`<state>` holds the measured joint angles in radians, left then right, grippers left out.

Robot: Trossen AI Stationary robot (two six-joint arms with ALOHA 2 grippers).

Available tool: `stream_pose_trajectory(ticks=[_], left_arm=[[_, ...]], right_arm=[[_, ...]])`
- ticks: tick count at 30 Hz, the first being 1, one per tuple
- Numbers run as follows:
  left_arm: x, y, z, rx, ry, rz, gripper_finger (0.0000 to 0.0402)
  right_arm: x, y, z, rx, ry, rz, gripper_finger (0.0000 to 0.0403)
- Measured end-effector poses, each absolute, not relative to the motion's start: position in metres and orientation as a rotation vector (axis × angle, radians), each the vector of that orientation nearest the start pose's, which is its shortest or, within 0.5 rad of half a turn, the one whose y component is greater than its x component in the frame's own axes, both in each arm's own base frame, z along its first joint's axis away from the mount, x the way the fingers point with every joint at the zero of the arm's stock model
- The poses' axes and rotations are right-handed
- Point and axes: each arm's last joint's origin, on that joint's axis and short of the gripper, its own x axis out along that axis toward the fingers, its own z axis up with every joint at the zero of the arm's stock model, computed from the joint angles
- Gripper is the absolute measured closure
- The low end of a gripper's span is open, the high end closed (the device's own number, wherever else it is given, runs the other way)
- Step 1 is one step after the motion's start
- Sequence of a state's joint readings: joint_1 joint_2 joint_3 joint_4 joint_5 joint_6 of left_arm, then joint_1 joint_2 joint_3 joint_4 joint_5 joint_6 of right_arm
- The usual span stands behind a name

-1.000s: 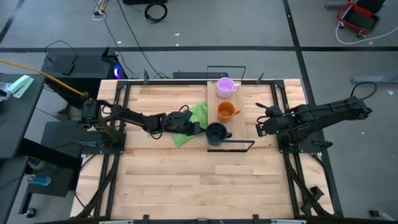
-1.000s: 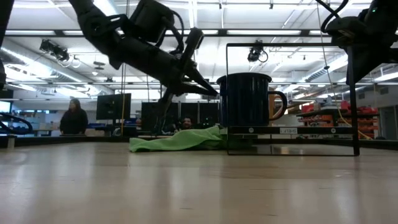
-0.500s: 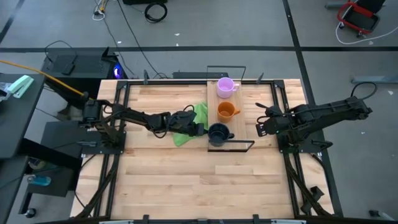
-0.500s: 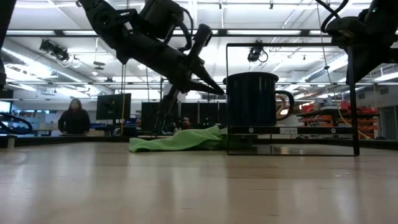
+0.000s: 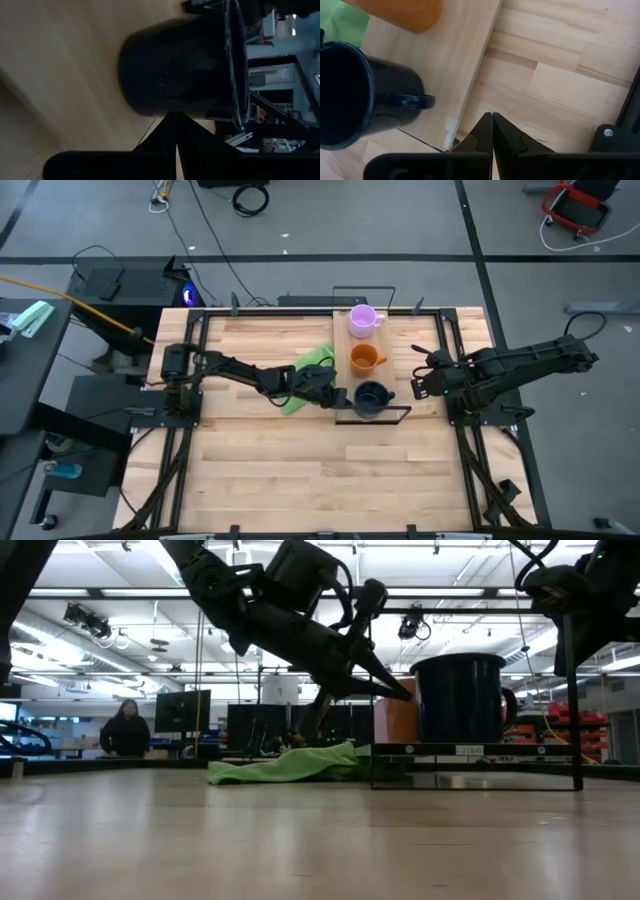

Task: Stack small to large cups/mugs on shelf
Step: Put the blue mug on the shelf

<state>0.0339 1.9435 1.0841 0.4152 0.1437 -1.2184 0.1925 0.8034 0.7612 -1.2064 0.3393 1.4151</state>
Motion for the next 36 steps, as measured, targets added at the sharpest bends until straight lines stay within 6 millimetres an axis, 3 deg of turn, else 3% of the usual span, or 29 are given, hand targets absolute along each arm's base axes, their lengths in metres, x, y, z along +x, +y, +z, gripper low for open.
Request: stream_pose_trajectory(ticks=[15,25,36], left_arm=[[0.407,0.017,0.159,-1.211,0.492,0.195,0.0377],[0.407,0.019,0.159,-1.212,0.489,0.198,0.0390],[0.407,0.020,0.163,-1.213,0.464,0.183,0.0388]], right_arm=[[0.130,0.015,0.257,0.899,0.802,-0.774,0.0395],[0.151,0.018,0.250,0.849,0.901,-0.661,0.0400],[0.172,-0.001,0.244,0.841,0.915,-0.620,0.0402]])
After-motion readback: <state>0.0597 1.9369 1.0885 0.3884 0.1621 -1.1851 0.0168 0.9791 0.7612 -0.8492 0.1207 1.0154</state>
